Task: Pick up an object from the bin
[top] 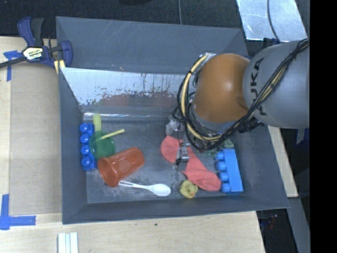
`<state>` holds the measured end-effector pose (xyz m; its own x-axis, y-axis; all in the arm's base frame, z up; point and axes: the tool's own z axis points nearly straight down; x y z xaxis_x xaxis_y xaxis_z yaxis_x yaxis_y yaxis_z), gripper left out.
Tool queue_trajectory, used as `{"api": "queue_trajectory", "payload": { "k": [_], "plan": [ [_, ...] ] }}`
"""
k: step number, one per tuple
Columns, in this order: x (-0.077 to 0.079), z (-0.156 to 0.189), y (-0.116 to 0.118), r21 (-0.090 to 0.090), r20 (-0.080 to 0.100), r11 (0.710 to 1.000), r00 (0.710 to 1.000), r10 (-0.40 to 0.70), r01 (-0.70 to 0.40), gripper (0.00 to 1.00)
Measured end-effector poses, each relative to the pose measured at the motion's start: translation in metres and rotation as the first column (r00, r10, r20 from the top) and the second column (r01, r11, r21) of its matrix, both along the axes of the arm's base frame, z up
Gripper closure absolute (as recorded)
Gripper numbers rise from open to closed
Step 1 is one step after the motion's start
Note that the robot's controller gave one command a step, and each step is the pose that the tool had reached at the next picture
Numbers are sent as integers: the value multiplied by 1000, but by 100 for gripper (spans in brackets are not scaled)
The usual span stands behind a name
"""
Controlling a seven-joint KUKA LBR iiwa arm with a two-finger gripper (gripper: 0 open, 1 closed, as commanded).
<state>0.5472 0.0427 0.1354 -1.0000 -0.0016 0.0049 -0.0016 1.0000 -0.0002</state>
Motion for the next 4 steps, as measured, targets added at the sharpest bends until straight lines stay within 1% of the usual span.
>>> {"api": "queue_trajectory", "payload": {
  "k": [1, 2, 3, 4],
  "plan": [
    [2, 4, 0, 1, 8, 1000, 1000, -1, 1, 0],
    [11, -67, -64, 0, 10, 1000, 1000, -30, 30, 0],
    [23, -64, -59, 7, 26, 988, 987, -157, 157, 100],
    [23, -64, -59, 8, 26, 988, 987, -157, 157, 100]
  ]
}}
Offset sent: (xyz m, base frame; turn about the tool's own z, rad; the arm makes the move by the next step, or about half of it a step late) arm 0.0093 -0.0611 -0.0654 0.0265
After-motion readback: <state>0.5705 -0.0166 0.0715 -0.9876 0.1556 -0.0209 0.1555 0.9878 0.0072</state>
